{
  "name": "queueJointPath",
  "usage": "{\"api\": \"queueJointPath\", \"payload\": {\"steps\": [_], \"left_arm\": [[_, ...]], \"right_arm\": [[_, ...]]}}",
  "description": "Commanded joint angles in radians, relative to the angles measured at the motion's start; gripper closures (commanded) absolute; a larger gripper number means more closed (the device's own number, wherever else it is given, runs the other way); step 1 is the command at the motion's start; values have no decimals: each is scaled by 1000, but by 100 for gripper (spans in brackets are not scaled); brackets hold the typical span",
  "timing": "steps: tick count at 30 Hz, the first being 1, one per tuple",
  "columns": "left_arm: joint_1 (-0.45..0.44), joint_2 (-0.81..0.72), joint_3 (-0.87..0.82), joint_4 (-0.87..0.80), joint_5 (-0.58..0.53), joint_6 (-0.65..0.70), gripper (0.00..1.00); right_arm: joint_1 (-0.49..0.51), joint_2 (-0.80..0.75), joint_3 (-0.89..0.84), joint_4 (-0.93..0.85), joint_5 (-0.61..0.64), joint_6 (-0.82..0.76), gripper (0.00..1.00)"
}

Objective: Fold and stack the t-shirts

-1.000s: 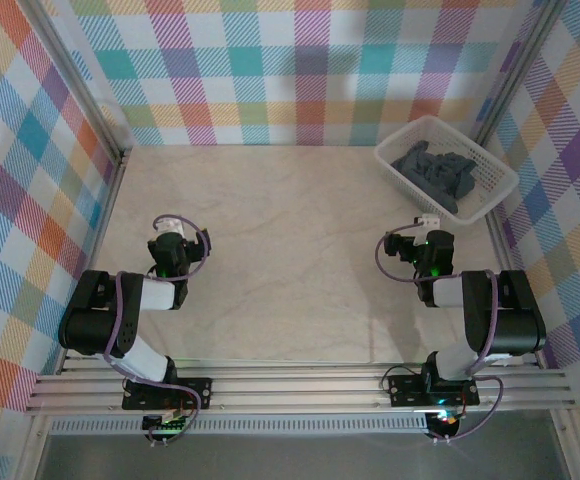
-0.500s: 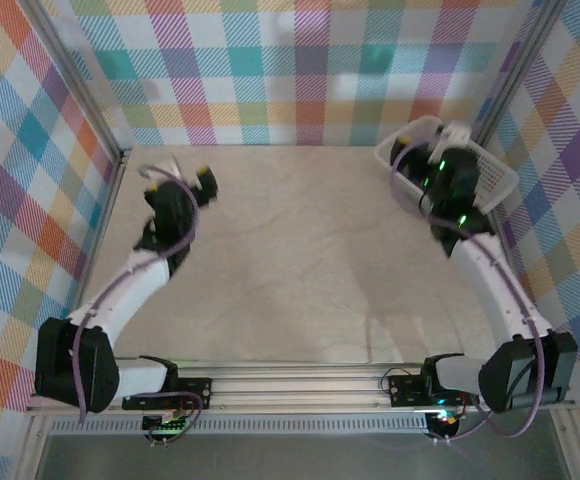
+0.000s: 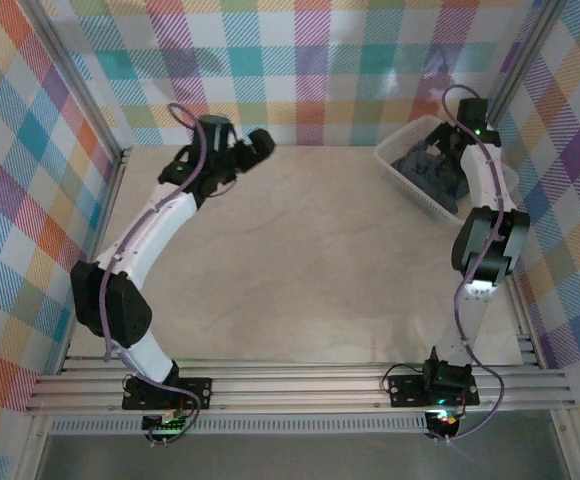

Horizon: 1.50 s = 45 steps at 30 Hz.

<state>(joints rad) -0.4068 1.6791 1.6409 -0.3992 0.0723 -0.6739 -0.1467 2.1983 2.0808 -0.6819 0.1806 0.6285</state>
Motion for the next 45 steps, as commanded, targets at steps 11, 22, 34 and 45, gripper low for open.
{"api": "queueJointPath", "payload": {"steps": [11,22,34,45], "left_arm": [[-132,-57,51,-100,72,50,0],[-135,-49,34,-130,62,58,1],[-135,-51,65,-249,-80,48,1],[-134,-142,24,-394,-329,25,1]], "right_arm": [[-39,151,41,44,-256,19,76],[29,-283,-226,323,-65,48,100],[110,-458,91,410,-198,-15,100],[303,-463,380,463,-346,-16,100]]}}
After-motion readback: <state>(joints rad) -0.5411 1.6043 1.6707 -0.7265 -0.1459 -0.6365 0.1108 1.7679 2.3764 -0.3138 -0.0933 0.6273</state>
